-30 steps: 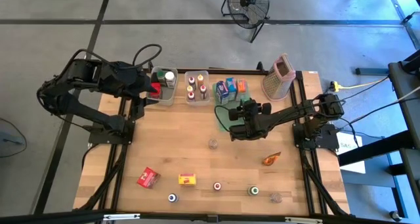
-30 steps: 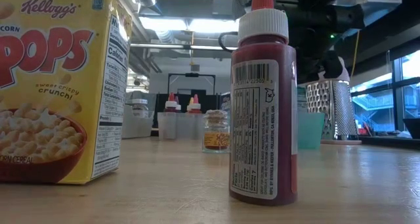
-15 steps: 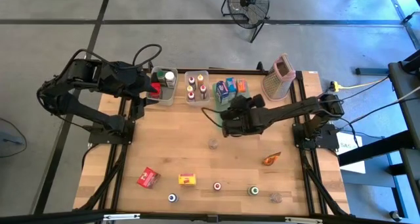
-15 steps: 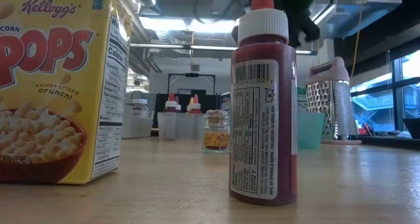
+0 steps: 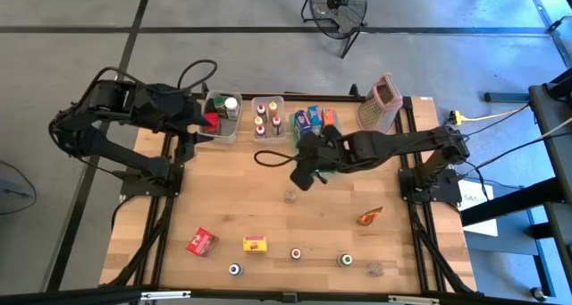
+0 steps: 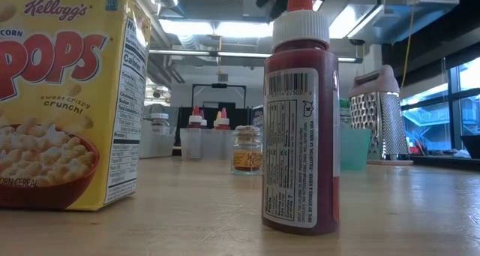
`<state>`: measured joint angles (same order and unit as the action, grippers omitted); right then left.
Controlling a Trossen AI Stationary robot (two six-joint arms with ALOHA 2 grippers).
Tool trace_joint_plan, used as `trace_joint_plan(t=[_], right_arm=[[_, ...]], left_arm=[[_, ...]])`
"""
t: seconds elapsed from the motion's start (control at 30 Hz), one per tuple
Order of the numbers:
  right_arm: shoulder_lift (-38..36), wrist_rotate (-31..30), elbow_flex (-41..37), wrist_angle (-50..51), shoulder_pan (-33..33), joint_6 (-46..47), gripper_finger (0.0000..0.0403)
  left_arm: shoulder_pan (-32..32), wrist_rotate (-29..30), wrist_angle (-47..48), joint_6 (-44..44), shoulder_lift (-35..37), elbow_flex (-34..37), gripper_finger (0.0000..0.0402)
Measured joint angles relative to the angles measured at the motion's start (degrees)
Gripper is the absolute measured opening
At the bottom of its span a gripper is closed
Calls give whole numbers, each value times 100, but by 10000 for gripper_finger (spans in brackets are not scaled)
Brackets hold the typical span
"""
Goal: Pick & Place Kitchen Items
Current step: Put the green food coloring bottle into the transparent bin
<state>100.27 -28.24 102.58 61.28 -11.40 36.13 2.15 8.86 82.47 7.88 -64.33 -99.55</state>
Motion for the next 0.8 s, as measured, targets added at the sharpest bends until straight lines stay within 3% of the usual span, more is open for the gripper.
trace_joint_plan(t=[0.3, 0.47, 0.53, 0.63, 0.8], right_arm=[[0, 2609, 643, 1175, -87, -5, 203], [0, 3522, 845, 2208, -167, -223, 194], [0, 3735, 859, 2910, -188, -276, 189], [-74, 3760, 625, 2801, -220, -725, 183], [-127, 3297, 533, 2893, -273, -917, 179]], left_arm=[[0, 2, 186, 178, 2, 0, 182], [-2, 43, 184, -187, 2, 0, 182], [0, 46, 184, -240, 2, 0, 182], [0, 46, 182, -257, 1, 0, 182], [0, 46, 180, -403, -3, 0, 182]])
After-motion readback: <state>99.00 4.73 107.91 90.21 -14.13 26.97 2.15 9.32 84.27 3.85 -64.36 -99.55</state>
